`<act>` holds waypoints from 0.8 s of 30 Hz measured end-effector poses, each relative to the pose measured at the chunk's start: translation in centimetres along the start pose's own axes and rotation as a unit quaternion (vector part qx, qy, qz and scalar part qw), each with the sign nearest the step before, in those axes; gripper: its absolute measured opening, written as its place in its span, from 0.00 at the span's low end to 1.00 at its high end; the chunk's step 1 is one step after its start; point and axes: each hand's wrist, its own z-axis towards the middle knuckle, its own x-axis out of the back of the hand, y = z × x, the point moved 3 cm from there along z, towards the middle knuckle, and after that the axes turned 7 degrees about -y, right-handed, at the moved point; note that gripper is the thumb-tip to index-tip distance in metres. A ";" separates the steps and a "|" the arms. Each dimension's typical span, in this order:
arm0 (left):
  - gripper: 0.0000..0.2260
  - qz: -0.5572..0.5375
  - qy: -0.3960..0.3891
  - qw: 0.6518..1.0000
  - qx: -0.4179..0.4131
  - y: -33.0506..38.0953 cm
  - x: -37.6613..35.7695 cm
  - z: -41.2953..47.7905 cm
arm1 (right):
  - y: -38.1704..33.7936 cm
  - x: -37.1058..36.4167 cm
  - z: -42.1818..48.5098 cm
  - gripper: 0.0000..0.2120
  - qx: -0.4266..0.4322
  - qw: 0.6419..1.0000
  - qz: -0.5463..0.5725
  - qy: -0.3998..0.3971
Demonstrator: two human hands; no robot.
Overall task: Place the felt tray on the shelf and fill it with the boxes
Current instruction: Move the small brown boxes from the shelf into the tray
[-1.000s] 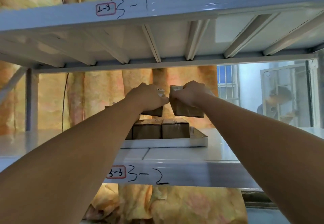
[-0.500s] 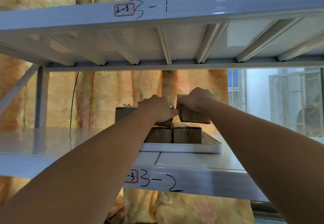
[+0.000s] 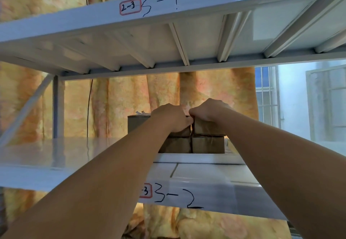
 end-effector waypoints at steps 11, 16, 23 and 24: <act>0.36 0.096 -0.078 0.991 -0.042 -0.4 -0.1 -1.1 | 0.2 0.9 -0.4 0.33 0.057 0.992 -0.100 -0.045; 0.38 0.147 -0.020 0.988 -0.052 -0.8 -0.8 -0.9 | -0.1 1.1 -1.3 0.30 0.077 0.988 -0.121 -0.056; 0.38 0.127 -0.004 0.991 -0.046 -1.1 -1.1 -0.4 | -0.5 1.4 -1.7 0.28 0.068 0.984 -0.129 -0.103; 0.38 0.128 -0.006 0.991 -0.044 -1.0 -1.0 -0.3 | -0.6 1.3 -1.6 0.27 0.069 0.983 -0.133 -0.109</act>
